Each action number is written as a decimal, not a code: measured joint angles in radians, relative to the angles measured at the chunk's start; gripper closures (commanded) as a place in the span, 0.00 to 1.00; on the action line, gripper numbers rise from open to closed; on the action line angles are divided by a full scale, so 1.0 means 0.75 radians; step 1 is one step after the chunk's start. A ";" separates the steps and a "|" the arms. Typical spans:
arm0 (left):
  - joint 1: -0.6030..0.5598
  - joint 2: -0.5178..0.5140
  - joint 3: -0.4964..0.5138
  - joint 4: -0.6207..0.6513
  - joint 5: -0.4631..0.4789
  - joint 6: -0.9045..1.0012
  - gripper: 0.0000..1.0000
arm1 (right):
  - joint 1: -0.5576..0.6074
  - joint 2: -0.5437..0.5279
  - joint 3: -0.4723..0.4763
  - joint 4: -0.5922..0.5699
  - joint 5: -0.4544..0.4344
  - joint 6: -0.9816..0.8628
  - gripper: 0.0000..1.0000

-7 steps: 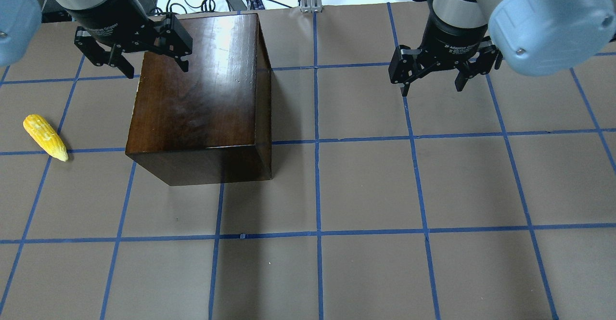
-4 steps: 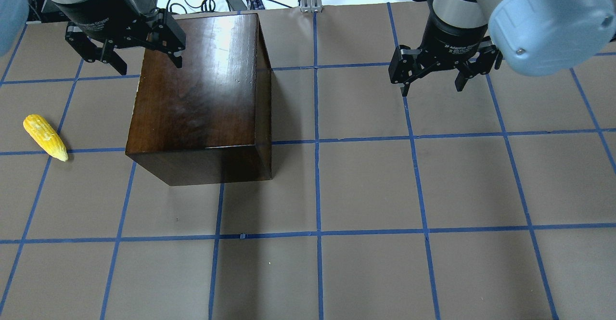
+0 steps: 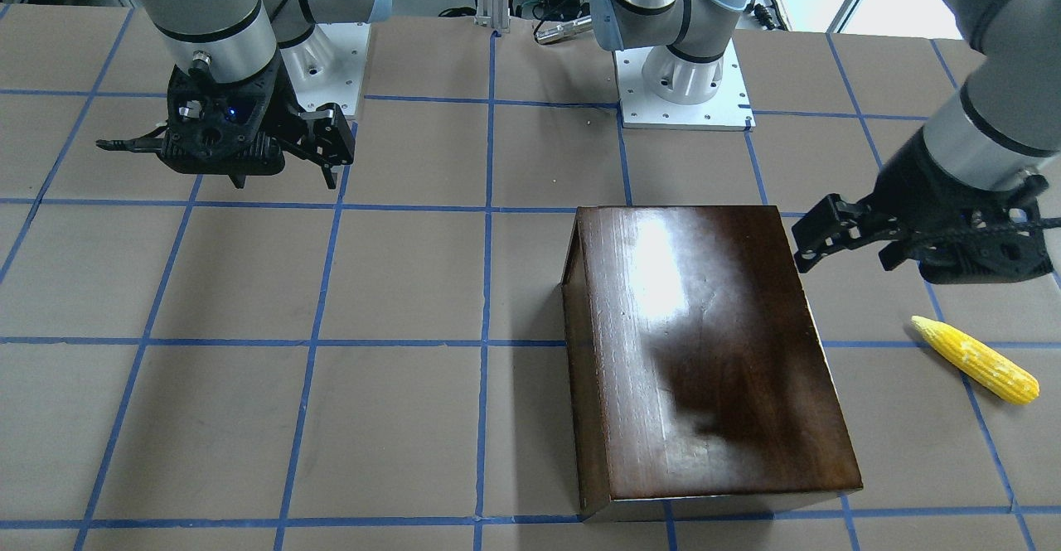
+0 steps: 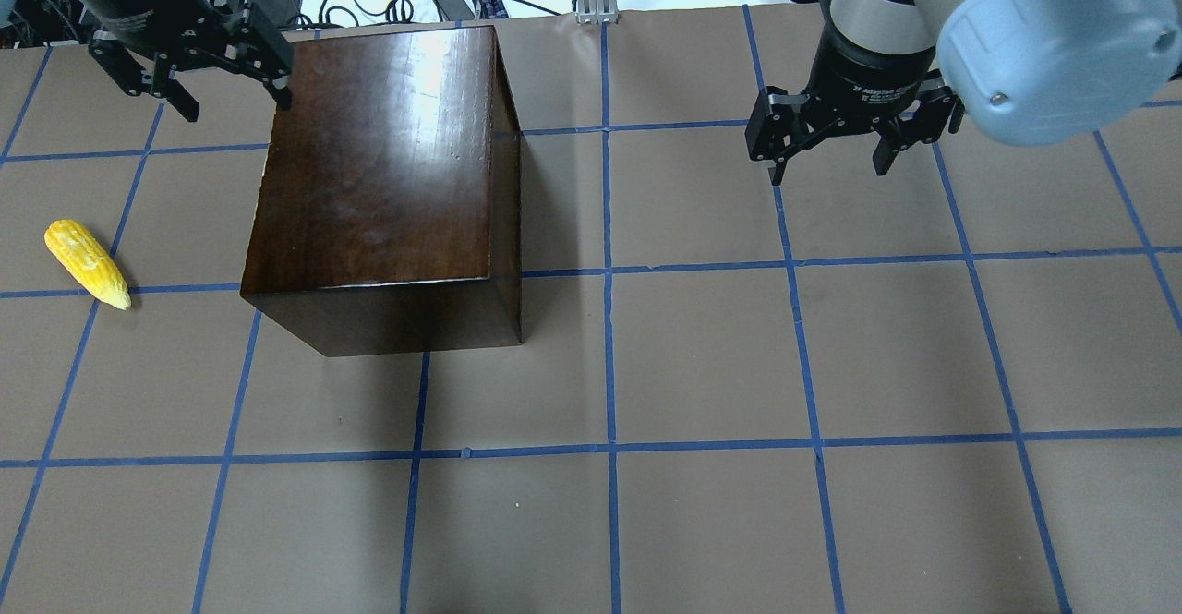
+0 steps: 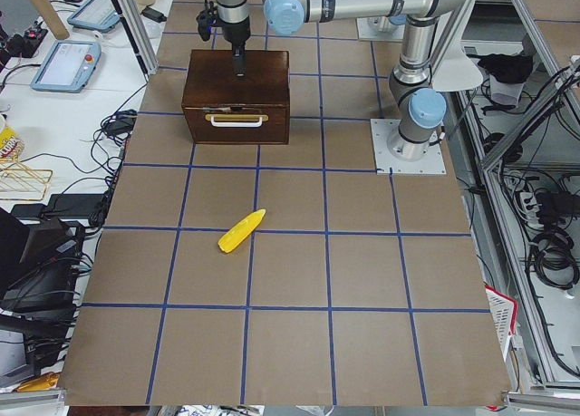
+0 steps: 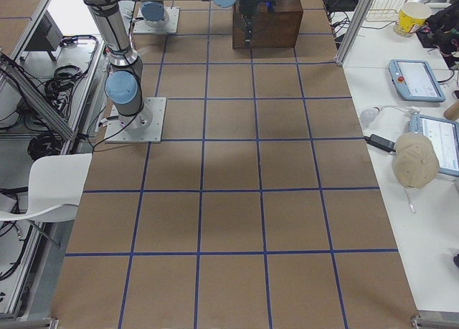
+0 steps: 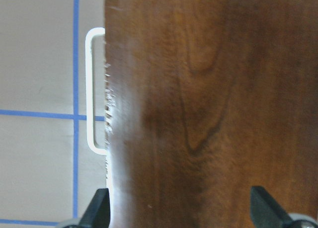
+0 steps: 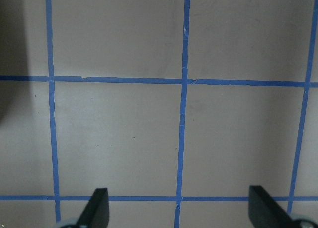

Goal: Open drawer and put corn inside
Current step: 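Move the left gripper down beside the cabinet toward the white drawer handle, then close the left gripper on the white drawer handle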

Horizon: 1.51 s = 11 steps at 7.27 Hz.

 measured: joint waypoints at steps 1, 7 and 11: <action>0.063 -0.041 0.010 0.009 0.000 0.083 0.00 | 0.000 0.000 0.000 0.000 0.000 0.000 0.00; 0.264 -0.195 -0.119 0.180 -0.176 0.365 0.00 | 0.000 0.000 0.000 0.000 0.000 0.000 0.00; 0.298 -0.234 -0.165 0.196 -0.283 0.406 0.00 | 0.000 0.000 0.000 0.000 0.000 0.000 0.00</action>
